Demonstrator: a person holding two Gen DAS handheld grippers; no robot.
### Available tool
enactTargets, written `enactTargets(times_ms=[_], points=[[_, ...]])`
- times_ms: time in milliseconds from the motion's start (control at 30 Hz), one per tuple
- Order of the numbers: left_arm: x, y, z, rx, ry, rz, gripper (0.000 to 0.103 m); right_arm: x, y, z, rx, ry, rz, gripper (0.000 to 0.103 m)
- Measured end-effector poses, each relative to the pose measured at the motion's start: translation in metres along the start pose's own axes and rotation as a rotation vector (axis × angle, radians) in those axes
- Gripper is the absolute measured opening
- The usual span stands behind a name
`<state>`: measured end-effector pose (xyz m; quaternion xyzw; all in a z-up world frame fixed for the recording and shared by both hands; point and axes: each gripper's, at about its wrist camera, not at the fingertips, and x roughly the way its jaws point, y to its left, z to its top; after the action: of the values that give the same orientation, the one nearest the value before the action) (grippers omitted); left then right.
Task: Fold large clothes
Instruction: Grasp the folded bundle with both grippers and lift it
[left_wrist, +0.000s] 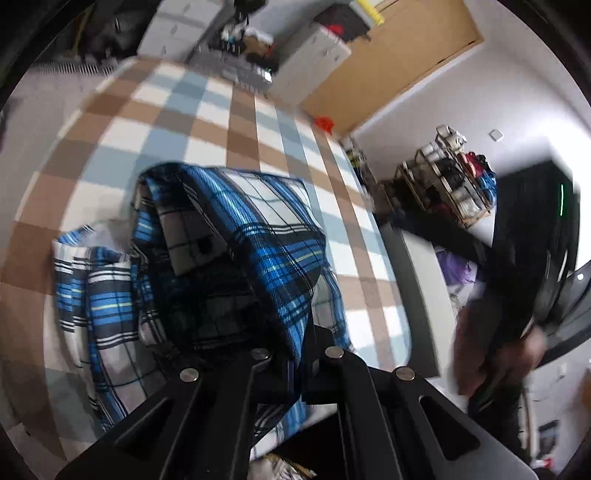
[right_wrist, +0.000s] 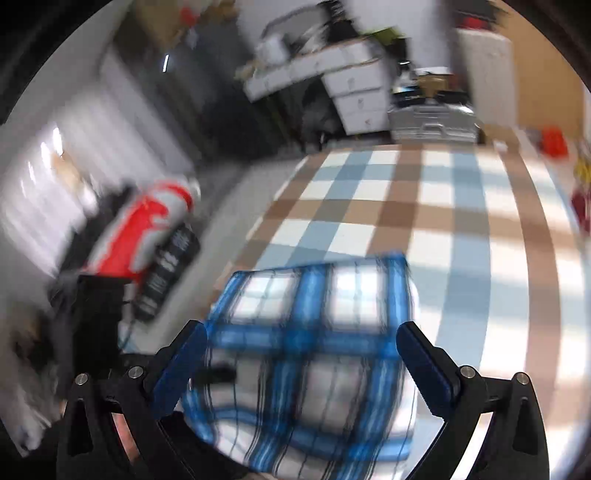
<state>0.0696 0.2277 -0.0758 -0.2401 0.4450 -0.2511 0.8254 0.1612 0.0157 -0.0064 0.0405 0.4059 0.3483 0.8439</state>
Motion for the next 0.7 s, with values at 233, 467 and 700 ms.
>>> enactTargets(times_ms=[233,467,700], points=[[0.000,-0.001,-0.011,0.039,-0.074,-0.020,0.000,0.112,0.064,0.042,-0.147,0.517,-0.157,0.068],[-0.003,0.019,-0.003,0.004,-0.076,-0.088,0.000,0.141,0.098,0.026,-0.316,0.628,-0.383,0.018],[-0.010,0.023,-0.006,0.006,-0.080,-0.118,0.000,0.134,0.103,0.037,-0.307,0.585,-0.394,0.015]])
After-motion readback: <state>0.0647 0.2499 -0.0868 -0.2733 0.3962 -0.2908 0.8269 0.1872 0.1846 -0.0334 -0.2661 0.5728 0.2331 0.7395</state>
